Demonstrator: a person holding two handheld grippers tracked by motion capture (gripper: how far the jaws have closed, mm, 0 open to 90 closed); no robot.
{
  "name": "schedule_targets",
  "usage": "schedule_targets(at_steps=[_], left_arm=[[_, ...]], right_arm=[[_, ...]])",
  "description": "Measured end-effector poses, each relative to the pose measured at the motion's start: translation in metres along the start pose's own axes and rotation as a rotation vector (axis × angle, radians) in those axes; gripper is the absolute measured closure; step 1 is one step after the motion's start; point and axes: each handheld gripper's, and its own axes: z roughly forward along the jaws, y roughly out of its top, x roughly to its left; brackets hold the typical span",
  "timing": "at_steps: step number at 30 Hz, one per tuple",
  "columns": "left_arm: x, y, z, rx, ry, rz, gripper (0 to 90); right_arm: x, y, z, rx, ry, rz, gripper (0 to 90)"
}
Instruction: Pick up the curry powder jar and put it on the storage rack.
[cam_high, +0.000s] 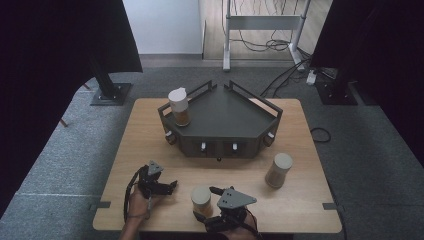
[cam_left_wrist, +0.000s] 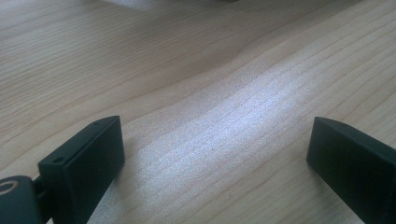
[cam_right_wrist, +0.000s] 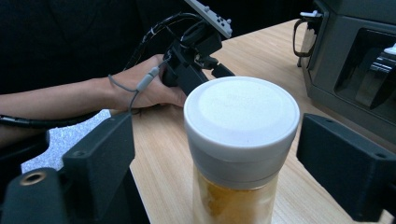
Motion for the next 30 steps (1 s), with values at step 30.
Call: schedule_targets(at_steps=[30], left_arm=[[0.000,0.000,0.000,0.000,-0.002,0.003,3.7]], right_arm=[[-0.004,-0.012,0.010,-0.051,-0.028,0.019,32.1]])
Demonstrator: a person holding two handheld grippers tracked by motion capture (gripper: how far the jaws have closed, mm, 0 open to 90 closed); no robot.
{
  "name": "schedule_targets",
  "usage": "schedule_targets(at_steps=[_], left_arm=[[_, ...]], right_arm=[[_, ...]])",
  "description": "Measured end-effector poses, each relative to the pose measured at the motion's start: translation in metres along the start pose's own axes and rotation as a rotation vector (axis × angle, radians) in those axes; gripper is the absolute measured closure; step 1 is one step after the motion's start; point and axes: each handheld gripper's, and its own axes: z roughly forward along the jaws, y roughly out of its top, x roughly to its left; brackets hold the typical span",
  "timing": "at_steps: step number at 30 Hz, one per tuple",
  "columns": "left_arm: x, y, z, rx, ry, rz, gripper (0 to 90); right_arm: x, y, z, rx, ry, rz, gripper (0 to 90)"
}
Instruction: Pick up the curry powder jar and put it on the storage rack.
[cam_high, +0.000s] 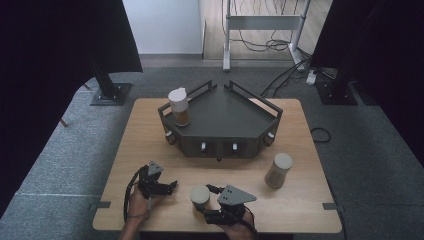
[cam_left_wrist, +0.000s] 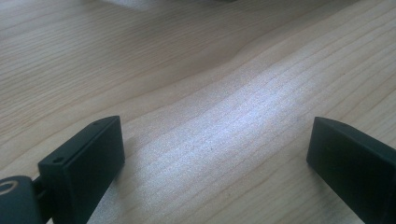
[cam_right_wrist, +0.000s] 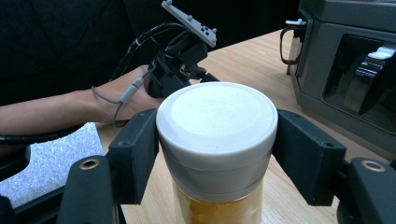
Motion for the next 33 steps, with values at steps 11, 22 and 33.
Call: schedule_targets(at_steps=[11,22,33], left_arm=[[0.000,0.000,0.000,0.000,0.000,0.000,3.6],[0.000,0.000,0.000,0.000,-0.001,0.001,3.6],[0.000,0.000,0.000,0.000,-0.002,0.002,3.6]], right_arm=[[-0.003,-0.002,0.009,-0.010,0.020,0.011,30.8],[0.005,-0.003,0.018,-0.008,-0.006,-0.023,32.4],[0.009,0.000,0.019,-0.001,-0.033,-0.017,32.9]])
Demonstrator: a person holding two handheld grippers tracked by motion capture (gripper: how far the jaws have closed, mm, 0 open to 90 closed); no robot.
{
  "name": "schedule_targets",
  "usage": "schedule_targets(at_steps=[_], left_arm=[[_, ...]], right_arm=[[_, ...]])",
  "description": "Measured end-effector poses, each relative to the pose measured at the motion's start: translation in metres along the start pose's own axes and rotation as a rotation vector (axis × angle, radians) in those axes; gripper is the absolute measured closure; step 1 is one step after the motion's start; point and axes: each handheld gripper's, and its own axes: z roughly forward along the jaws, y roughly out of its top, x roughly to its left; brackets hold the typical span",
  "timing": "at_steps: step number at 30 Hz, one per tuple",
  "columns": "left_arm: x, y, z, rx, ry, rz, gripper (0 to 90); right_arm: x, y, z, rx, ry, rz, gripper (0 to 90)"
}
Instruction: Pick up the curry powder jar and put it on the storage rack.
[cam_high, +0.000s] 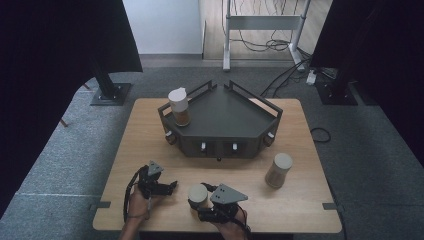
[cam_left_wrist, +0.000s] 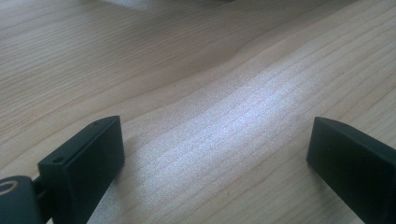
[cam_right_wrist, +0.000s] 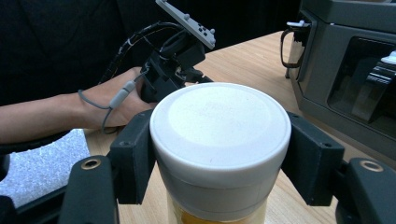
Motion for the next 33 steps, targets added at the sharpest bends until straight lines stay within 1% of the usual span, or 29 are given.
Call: schedule_targets(at_steps=[3,10,20,33], left_arm=[[0.000,0.000,0.000,0.000,0.000,0.000,3.6],[0.000,0.000,0.000,0.000,0.000,0.000,3.6],[0.000,0.000,0.000,0.000,0.000,0.000,3.6],[0.000,0.000,0.000,-0.001,0.000,0.000,3.6]], right_arm=[[0.001,0.002,0.000,0.002,-0.010,-0.010,32.8],[-0.002,0.007,-0.002,-0.005,-0.018,-0.010,32.8],[-0.011,0.016,-0.005,-0.009,-0.023,0.001,32.8],[-0.021,0.034,-0.009,-0.015,-0.029,-0.005,32.7]])
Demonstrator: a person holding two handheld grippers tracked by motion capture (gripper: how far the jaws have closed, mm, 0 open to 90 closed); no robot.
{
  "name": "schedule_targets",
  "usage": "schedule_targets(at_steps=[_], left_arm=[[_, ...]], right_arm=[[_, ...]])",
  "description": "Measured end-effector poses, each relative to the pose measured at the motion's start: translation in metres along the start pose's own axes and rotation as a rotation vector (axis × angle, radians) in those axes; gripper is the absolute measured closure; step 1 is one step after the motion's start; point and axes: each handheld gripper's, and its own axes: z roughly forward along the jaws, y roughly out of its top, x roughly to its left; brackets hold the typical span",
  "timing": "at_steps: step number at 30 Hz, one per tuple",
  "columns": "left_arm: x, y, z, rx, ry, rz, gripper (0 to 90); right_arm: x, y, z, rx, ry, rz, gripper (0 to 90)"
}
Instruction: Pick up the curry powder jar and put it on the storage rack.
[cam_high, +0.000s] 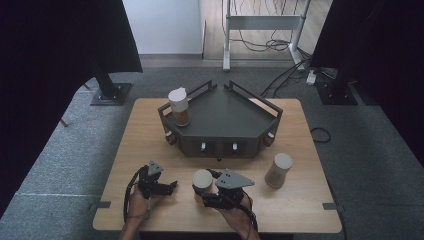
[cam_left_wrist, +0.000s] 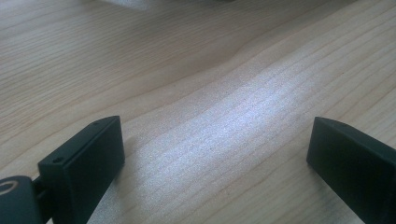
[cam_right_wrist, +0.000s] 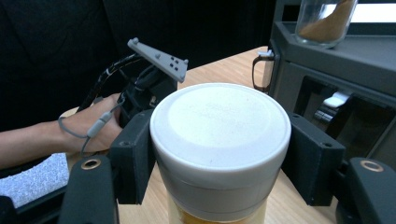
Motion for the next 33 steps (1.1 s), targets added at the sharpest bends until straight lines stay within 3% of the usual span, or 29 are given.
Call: schedule_targets(at_steps=[33], left_arm=[[0.000,0.000,0.000,0.000,0.000,-0.001,3.6]], right_arm=[[-0.041,0.047,-0.004,-0.003,-0.027,0.027,32.7]])
